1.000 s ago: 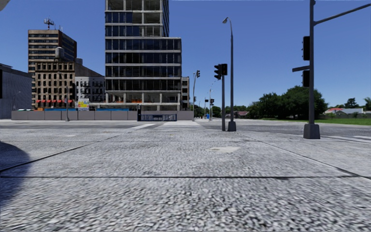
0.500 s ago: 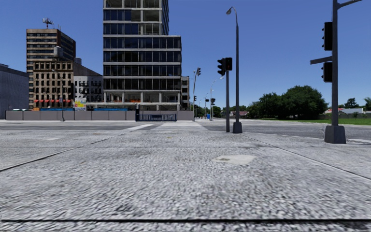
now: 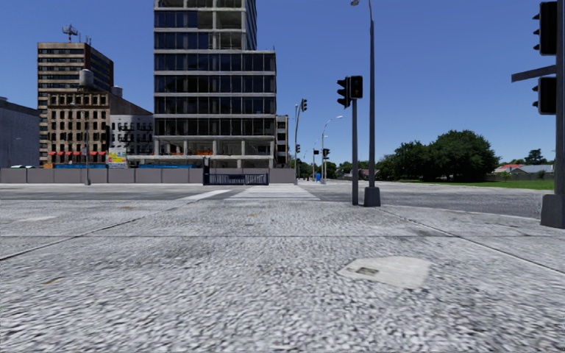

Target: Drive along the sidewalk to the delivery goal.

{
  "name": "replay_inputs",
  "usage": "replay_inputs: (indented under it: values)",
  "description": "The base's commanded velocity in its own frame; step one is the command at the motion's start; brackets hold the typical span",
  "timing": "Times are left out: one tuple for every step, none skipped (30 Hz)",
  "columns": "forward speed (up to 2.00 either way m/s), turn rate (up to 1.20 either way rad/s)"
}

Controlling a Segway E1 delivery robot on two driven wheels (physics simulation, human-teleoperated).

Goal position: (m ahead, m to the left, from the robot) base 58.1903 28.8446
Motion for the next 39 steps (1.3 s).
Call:
replay_inputs:
  values:
    - [2.00, 0.00]
    - [2.00, 0.00]
    - [2.00, 0.00]
    - [2.00, 0.00]
    - [2.00, 0.00]
    - [2.00, 0.00]
    - [2.00, 0.00]
    - [2.00, 0.00]
    - [2.00, 0.00]
    - [2.00, 0.00]
    - [2.00, 0.00]
    - [2.00, 0.00]
    - [2.00, 0.00]
    - [2.00, 0.00]
    - [2.00, 0.00]
    - [2.00, 0.00]
    - [2.00, 0.00]
    - [2.00, 0.00]
    - [2.00, 0.00]
    - [2.00, 0.00]
    - [2.00, 0.00]
    - [2.00, 0.00]
    - [2.00, 0.00]
    - [2.00, 0.00]
    - [2.00, 0.00]
    - [2.00, 0.00]
    - [2.00, 0.00]
    - [2.00, 0.00]
    - [2.00, 0.00]
    - [2.00, 0.00]
    - [2.00, 0.00]
    - [2.00, 0.00]
    - [2.00, 0.00]
    - [2.00, 0.00]
    - [2.00, 0.00]
    - [2.00, 0.00]
    - [2.00, 0.00]
    - [2.00, 0.00]
    - [2.00, 0.00]
